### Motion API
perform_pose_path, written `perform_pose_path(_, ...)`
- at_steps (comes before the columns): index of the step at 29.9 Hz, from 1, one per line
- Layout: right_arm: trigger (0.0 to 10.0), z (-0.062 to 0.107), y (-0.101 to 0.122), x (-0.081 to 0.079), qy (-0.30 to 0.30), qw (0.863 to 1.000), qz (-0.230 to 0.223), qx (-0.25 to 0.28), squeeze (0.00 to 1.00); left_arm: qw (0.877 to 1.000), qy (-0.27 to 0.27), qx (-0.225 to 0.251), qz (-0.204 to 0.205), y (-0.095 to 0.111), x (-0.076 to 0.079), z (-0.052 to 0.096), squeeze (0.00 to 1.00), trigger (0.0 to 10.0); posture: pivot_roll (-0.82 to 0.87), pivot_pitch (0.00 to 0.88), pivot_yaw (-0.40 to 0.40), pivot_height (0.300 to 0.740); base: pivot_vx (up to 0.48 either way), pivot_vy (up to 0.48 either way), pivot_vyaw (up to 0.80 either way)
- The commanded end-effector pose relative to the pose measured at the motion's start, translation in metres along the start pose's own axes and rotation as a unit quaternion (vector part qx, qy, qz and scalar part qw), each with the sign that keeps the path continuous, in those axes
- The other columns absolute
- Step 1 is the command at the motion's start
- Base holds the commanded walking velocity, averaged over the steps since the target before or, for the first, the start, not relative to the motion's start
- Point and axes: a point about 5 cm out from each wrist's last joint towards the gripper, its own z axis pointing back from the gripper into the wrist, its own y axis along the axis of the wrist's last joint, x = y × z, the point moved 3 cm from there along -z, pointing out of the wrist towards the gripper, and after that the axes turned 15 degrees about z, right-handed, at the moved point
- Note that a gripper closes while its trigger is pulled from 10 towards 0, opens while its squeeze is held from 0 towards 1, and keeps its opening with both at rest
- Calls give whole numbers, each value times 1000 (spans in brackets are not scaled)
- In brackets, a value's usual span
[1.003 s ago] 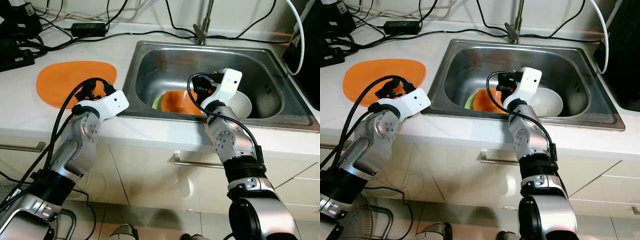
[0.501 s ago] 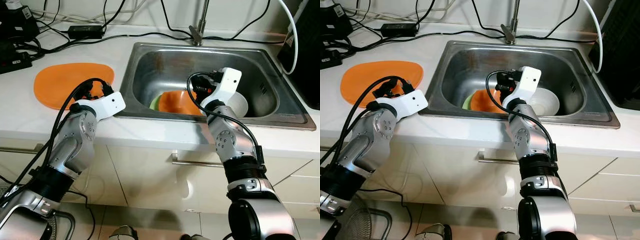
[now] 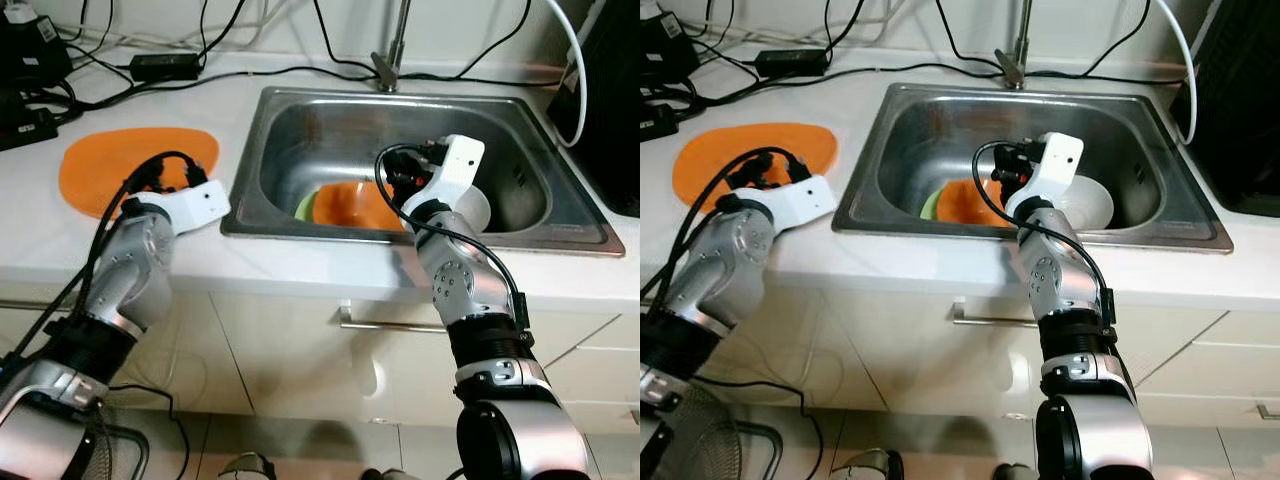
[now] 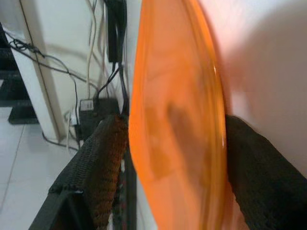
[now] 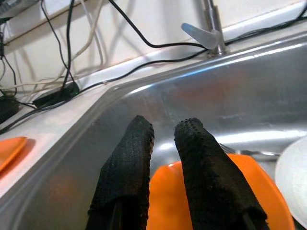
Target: Kitchen organization
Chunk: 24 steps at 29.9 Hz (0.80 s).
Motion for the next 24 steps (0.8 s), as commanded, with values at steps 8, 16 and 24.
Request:
perform_pose_path(8,10000,4,0,3,-5,1000,1,-2,0,999,-37,-30,-16,-17,18,-6,0,0,89,69,14,740,0,0,0)
perform_pose_path(16,10000,4,0,4,-6,1000,0,-4,0,999,-50,-17,-13,-10,26,-7,0,0,88,79,15,740,0,0,0)
perform_pose_path(24,10000,5,-2,4,-6,1000,-2,-7,0,998,-60,-12,-13,-7,31,-6,0,0,89,80,15,740,0,0,0)
